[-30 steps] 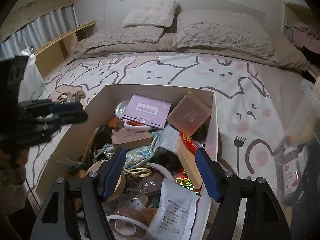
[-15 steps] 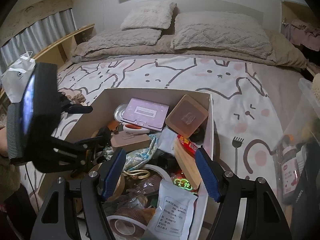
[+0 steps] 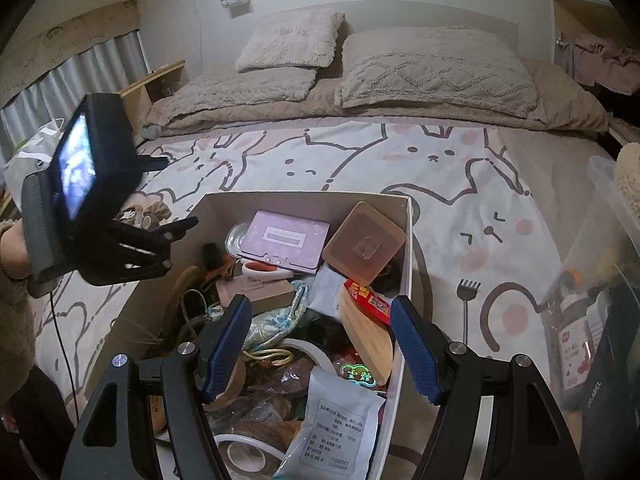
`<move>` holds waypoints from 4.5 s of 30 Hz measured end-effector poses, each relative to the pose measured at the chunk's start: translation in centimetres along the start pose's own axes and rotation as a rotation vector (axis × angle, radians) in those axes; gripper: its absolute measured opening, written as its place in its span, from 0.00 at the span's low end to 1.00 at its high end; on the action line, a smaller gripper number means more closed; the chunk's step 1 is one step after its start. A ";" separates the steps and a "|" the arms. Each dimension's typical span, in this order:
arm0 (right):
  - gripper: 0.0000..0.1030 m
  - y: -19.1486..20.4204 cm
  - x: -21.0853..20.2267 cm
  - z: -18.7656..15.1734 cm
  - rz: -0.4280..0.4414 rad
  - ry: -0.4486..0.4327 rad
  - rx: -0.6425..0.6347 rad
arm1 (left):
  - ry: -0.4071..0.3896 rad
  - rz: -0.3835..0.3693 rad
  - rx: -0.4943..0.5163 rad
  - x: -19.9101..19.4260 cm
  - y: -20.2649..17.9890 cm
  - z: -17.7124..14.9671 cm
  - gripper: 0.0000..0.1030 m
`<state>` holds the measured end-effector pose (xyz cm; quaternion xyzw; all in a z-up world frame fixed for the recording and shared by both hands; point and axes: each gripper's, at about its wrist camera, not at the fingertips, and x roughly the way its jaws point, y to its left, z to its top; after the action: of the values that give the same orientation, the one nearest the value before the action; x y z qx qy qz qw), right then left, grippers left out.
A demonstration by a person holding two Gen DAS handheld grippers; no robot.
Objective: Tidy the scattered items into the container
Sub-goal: 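Withdraw both tools from the box toward the remaining items, then move the left tool over the black round tin while the right tool approaches the wooden stick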
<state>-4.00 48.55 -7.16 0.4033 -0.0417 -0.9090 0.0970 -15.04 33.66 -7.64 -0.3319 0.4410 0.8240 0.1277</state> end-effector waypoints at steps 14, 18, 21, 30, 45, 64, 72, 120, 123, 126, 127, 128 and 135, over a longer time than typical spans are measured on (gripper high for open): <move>0.89 -0.1 -0.6 -0.1 -0.019 -0.044 0.024 | -0.063 -0.298 -0.287 -4.0 2.3 -2.5 0.77; 1.00 0.1 -1.3 -0.2 -0.034 -0.099 0.029 | -0.110 -0.340 -0.344 -5.3 3.1 -3.4 1.00; 1.00 0.0 -1.4 -0.4 -0.050 -0.108 0.030 | -0.116 -0.361 -0.357 -5.9 3.2 -3.7 1.00; 1.00 0.0 -1.5 -0.3 -0.045 -0.085 0.034 | -0.147 -0.370 -0.390 -7.6 3.3 -4.1 1.00; 1.00 -0.6 -2.4 -0.6 -0.083 -0.116 0.094 | -0.175 -0.407 -0.441 -8.3 4.0 -5.1 1.00; 1.00 6.9 -7.6 3.0 -0.085 -0.196 0.028 | -0.213 -0.324 -0.582 -11.7 13.0 -13.8 1.00; 1.00 13.3 -7.3 4.6 -0.025 -0.212 -0.009 | -0.204 -0.241 -0.657 -13.6 18.2 -20.3 1.00; 1.00 30.6 7.4 0.3 0.113 -0.041 -0.048 | 0.012 -0.093 -0.977 -4.2 22.8 -42.8 1.00; 1.00 30.8 9.6 -0.7 0.102 -0.027 -0.042 | 0.041 -0.086 -0.987 -2.3 22.3 -43.4 1.00; 1.00 30.9 11.4 -1.4 0.094 -0.014 -0.042 | 0.056 -0.073 -0.991 -0.6 21.9 -43.8 1.00; 1.00 30.9 12.1 -1.5 0.093 -0.006 -0.039 | 0.064 -0.067 -0.993 0.0 21.8 -43.9 1.00; 1.00 30.8 12.5 -1.6 0.095 0.001 -0.034 | 0.070 -0.063 -0.997 0.5 21.7 -44.1 1.00; 1.00 31.0 16.0 -2.4 0.087 0.047 -0.033 | 0.119 -0.074 -1.050 5.0 20.5 -45.4 1.00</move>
<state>-8.27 14.89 -15.65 0.4209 -0.0421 -0.8946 0.1439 -9.38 -15.45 -15.45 -0.4126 -0.0366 0.9087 -0.0522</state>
